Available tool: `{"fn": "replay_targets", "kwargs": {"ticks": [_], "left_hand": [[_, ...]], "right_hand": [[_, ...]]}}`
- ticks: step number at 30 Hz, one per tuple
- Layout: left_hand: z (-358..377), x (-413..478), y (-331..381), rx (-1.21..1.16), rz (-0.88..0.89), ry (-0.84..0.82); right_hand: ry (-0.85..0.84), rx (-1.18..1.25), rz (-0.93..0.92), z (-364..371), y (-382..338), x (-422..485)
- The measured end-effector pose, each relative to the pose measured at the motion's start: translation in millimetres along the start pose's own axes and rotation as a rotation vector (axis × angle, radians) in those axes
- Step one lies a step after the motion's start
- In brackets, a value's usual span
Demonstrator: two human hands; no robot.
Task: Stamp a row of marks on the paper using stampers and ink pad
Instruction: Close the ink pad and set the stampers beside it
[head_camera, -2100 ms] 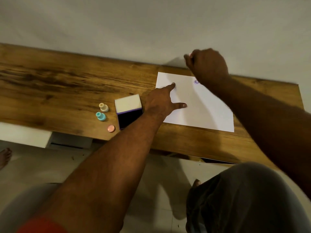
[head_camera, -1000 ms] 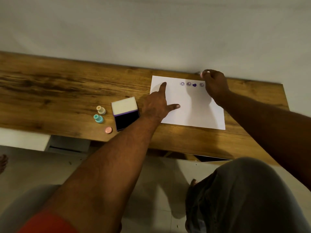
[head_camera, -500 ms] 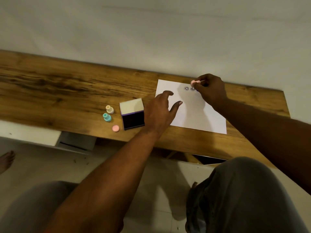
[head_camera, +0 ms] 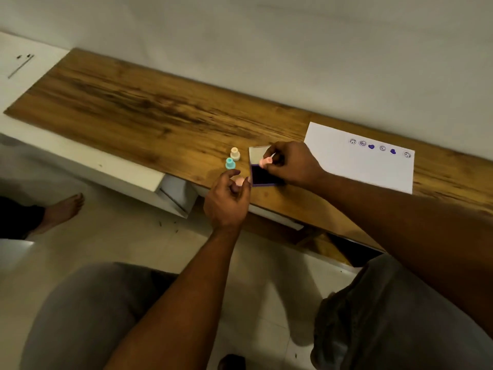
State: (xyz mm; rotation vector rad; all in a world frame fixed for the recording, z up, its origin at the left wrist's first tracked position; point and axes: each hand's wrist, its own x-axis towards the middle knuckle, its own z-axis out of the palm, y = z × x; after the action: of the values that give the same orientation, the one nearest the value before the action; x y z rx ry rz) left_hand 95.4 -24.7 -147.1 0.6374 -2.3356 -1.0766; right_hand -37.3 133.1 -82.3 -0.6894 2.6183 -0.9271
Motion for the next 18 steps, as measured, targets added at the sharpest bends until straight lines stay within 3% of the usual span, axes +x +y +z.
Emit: {"fn": "replay_targets", "kwargs": {"ticks": [5, 18], "left_hand": [[-17.2, -2.1, -28.9, 0.041, -0.103, -0.074], [-6.0, 2.0, -25.9, 0.099, -0.106, -0.092]], "right_hand": [[-0.038, -0.087, -0.068, 24.1, -35.2, 3.0], [-0.071, -0.195, -0.028, 53.3, -42.8, 11.2]]}}
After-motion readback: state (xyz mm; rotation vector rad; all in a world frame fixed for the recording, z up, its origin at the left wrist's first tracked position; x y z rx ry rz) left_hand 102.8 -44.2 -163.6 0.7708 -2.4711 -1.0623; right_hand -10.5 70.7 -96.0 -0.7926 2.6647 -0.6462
